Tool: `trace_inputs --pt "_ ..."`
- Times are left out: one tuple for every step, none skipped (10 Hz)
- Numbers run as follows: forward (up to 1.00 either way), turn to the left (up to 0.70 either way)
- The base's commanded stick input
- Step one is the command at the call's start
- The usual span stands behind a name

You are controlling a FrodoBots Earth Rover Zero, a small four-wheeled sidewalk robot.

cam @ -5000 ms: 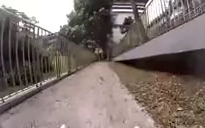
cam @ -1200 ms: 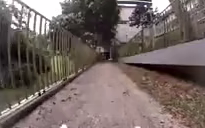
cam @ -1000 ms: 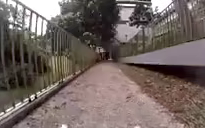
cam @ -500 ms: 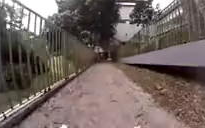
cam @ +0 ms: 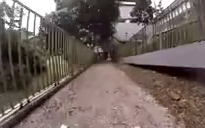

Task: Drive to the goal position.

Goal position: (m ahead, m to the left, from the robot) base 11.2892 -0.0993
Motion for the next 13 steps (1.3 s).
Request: trace_inputs --pt "1.0 0.0" --pt "1.0 0.0" --pt "1.0 0.0" --pt "1.0 0.0" --pt "1.0 0.0" --pt "1.0 0.0" --pt "1.0 0.0" --pt "1.0 0.0" --pt "1.0 0.0" --pt "1.0 0.0" --pt "1.0 0.0" --pt "1.0 0.0" --pt "1.0 0.0"
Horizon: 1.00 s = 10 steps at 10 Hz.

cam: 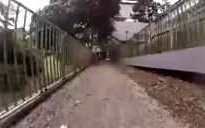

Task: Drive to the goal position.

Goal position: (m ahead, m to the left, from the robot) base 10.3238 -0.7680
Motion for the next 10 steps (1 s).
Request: trace_inputs --pt "1.0 0.0" --pt "1.0 0.0" --pt "1.0 0.0" --pt "1.0 0.0" --pt "1.0 0.0" --pt "1.0 0.0" --pt "1.0 0.0" --pt "1.0 0.0" --pt "1.0 0.0" --pt "1.0 0.0"
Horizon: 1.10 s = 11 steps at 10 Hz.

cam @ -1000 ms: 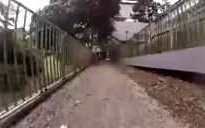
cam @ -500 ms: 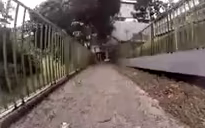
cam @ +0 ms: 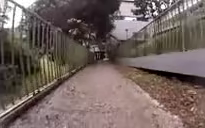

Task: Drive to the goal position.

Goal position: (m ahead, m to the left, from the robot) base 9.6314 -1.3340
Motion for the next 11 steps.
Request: trace_inputs --pt "1.0 0.0" --pt "1.0 0.0" --pt "1.0 0.0" --pt "1.0 0.0" --pt "1.0 0.0" --pt "1.0 0.0" --pt "1.0 0.0" --pt "1.0 0.0" --pt "1.0 0.0" --pt "1.0 0.0" --pt "1.0 0.0"
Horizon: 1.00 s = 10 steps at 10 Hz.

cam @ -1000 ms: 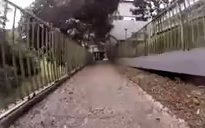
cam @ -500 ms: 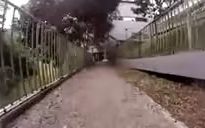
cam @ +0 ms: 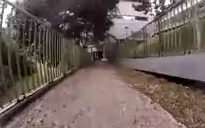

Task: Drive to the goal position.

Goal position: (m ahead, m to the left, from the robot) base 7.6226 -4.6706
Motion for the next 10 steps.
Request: trace_inputs --pt "1.0 0.0" --pt "1.0 0.0" --pt "1.0 0.0" --pt "1.0 0.0" --pt "1.0 0.0" --pt "1.0 0.0" --pt "1.0 0.0" --pt "1.0 0.0" --pt "1.0 0.0" --pt "1.0 0.0"
